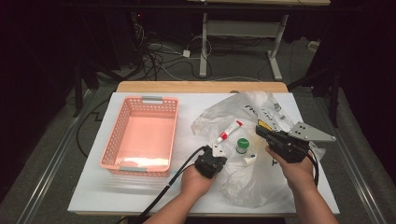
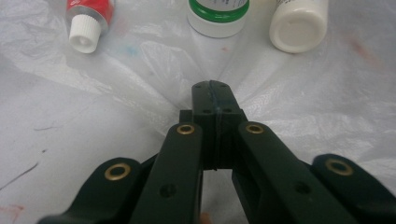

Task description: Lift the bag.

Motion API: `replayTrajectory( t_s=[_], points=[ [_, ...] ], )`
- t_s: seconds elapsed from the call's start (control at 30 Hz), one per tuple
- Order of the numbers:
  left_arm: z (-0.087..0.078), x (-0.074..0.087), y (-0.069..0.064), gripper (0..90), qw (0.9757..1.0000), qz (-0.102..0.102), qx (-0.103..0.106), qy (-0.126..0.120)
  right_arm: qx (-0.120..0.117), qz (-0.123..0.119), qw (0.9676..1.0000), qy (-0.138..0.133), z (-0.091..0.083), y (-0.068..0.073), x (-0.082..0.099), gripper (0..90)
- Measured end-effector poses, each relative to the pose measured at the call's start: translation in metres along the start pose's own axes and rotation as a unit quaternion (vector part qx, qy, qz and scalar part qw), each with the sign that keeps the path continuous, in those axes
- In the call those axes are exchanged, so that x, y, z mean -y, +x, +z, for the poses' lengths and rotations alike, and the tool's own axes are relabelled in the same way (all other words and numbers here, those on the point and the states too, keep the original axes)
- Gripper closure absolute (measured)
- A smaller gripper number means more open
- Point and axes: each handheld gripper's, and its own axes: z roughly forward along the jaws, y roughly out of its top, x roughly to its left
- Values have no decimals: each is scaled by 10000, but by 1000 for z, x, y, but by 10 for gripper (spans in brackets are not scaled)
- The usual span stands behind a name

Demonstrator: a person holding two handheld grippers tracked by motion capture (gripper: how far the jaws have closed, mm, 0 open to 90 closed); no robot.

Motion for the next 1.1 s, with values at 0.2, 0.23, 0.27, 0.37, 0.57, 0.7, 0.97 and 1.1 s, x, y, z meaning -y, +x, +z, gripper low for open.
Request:
replayTrajectory(
  t_s=[0.2,0.23,0.27,0.37,0.57,0.7,0.97,1.1],
  points=[
    [-24,5,11,889,9945,-360,-99,-983,35,76,9999,-84,-2,-1,1,900],
    [-31,3,13,889,9925,-378,-143,-1149,36,93,9999,-95,-3,-2,1,900],
    [-39,-1,13,888,9899,-369,-218,-1348,42,100,9999,-96,-4,-2,0,900],
    [-63,-11,16,889,9806,-283,-422,-1893,67,61,9998,-182,-3,-2,-1,900],
    [-94,-26,16,888,9603,-14,-602,-2722,140,39,9995,-288,-2,0,-3,900],
    [-104,-33,13,889,9457,96,-726,-3168,203,-23,9991,-382,-1,2,-6,900],
    [-135,-67,9,889,9213,401,-854,-3773,289,-64,9975,-641,3,6,-24,900],
    [-141,-74,4,888,9242,575,-863,-3675,351,-81,9973,-643,5,4,-29,900]
  ],
)
